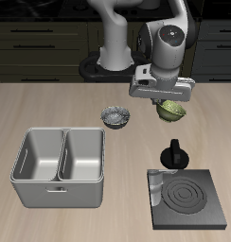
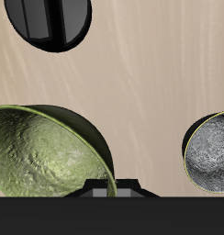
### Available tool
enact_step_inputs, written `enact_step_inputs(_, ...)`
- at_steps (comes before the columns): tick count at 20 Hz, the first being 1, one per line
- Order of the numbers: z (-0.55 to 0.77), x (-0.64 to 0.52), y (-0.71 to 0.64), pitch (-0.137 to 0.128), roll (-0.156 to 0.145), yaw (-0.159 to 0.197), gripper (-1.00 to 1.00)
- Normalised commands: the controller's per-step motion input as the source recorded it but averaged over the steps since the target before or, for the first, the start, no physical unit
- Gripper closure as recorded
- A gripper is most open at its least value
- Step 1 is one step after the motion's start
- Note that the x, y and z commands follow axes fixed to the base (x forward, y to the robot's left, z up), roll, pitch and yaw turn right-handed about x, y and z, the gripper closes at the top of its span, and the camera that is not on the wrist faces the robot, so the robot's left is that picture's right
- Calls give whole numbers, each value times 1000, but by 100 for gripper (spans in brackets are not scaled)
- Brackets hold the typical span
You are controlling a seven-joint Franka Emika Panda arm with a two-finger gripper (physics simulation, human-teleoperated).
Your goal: Place the green bowl on the flat stove and turn on the flat stove
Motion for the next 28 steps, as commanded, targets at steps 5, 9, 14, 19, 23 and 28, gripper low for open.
enact_step_inputs(5, 364, -10, 43, -55, 17, 7, 100)
enact_step_inputs(9, 292, 58, 14, -43, 3, 13, 100)
enact_step_inputs(14, 100, 9, 7, -15, 8, 0, 100)
enact_step_inputs(19, 25, 146, -31, 11, -4, 11, 100)
enact_step_inputs(23, 118, 171, 28, -11, 24, 17, 100)
enact_step_inputs(28, 33, 302, 6, 42, 40, 6, 100)
